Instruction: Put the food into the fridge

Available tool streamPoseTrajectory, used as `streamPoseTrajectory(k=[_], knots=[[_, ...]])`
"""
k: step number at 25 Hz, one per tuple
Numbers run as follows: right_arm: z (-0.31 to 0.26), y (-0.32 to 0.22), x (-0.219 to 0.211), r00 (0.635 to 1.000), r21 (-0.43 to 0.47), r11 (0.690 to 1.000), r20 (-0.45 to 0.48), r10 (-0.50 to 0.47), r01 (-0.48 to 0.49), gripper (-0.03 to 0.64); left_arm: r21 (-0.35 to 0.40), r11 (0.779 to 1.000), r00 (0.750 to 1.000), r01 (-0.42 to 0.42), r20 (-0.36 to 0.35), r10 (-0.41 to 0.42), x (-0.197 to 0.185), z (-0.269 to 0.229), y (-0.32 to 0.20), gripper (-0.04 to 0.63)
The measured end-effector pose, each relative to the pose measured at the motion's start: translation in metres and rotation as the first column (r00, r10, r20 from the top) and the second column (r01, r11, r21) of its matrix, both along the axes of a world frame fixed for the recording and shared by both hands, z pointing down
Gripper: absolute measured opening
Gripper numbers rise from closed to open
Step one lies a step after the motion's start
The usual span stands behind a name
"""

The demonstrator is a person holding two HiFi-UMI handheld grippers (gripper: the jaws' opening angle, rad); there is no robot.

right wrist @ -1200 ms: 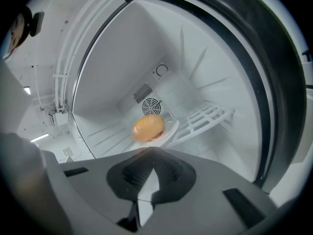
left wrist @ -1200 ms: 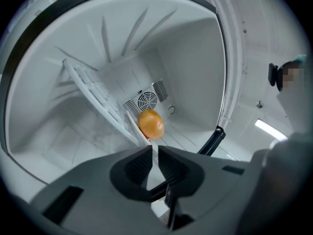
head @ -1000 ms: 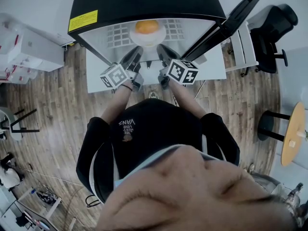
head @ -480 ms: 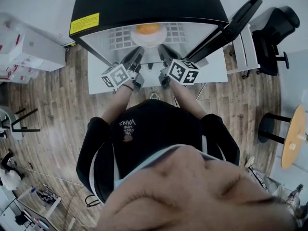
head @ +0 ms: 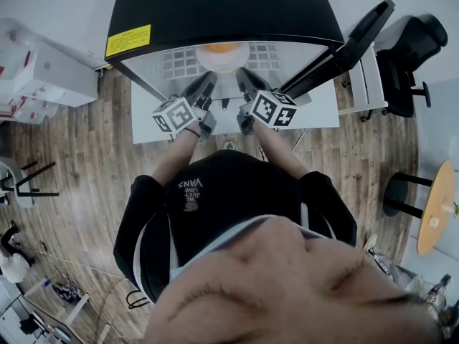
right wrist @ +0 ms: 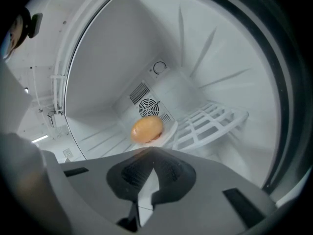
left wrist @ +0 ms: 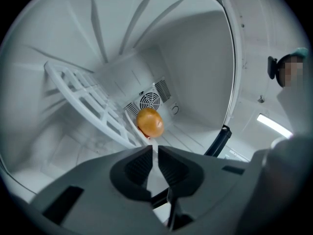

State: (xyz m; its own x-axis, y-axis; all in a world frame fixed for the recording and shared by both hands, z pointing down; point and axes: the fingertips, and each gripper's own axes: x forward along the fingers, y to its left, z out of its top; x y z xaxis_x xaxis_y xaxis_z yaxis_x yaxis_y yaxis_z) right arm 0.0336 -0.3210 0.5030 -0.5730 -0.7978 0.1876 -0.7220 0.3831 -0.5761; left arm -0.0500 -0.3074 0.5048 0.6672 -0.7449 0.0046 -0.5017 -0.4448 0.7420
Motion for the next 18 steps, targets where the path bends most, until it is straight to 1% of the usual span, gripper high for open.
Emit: streamPoseTrajectory(k=[13,18], knots=[[-0.0024,-0.0014,-0.0019,1.0,0.007,1.0,-0.001,0.004,-0.004,0.012,-0.003,1.0,1.0,0.004,0.008,-0.004,-0.0027,0.002,-0.0021,0.043],[-0.0047,-0.0007,0.0007,1.0,0.024,1.0,-0.013,0.012,-0.011,0.012,0.012,1.0,1.0,0.006,0.004,-0.006,-0.0039,-0.0003,-0.0017,0.043]])
